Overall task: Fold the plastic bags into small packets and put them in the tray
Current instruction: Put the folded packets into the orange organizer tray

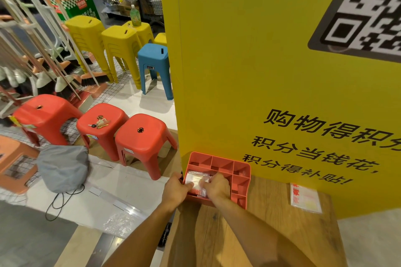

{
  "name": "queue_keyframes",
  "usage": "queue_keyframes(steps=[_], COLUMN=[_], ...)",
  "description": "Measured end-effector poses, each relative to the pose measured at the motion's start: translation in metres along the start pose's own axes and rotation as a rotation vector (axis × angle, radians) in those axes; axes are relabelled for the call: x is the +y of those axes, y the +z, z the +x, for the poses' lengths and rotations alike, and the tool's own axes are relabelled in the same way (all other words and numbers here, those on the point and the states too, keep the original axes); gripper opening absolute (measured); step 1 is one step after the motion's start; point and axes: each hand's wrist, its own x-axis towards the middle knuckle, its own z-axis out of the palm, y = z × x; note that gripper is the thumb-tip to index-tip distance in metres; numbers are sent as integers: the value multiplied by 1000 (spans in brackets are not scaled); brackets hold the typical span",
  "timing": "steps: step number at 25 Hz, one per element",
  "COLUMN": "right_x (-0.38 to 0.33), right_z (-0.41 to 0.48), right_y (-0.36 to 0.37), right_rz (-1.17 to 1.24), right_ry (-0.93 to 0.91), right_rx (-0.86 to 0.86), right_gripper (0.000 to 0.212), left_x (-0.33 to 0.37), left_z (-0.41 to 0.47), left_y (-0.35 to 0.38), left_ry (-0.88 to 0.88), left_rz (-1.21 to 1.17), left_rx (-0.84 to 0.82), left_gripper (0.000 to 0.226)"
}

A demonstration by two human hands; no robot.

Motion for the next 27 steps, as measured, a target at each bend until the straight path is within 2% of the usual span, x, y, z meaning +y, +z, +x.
queue_keyframes(steps=[3, 8, 11, 14, 17, 20, 21, 23, 24, 25, 27], right_x=[-2, 2, 0, 18, 73, 175, 208, 265, 284, 295, 297], right_z=[-4, 9, 5, -9, -27, -30, -21, 20, 42, 61, 78], right_y=[1, 11, 1, -32, -90, -158, -172, -186, -187, -185, -187], right_rz=[-179, -238, -176, 54, 186, 305, 338, 351, 290, 240, 229], right_ry=[-30, -11, -70, -148, -86, 19, 75, 354, 467, 479, 351], right_rx=[90, 66, 43, -2, 221, 478, 523, 525, 491, 425, 277], right_gripper=[38, 41, 37, 40, 30, 17, 30, 60, 68, 71, 75], left_x=[-6, -12, -9, -15, -28, -19, -15, -10, -10, -9, -9], left_z=[8, 14, 18, 22, 31, 30, 28, 25, 25, 24, 24], left_y=[2, 3, 7, 9, 8, 16, 18, 22, 22, 23, 26], left_ry=[-13, -88, -108, -100, -98, -63, -54, -43, -29, -18, -25], left_rz=[30, 43, 95, 150, 162, 134, 115, 104, 96, 92, 95], left_rx=[-21, -40, -32, -17, 5, -13, -10, 6, 10, 14, 22], left_gripper=[36, 41, 42, 42, 44, 41, 41, 39, 38, 39, 45])
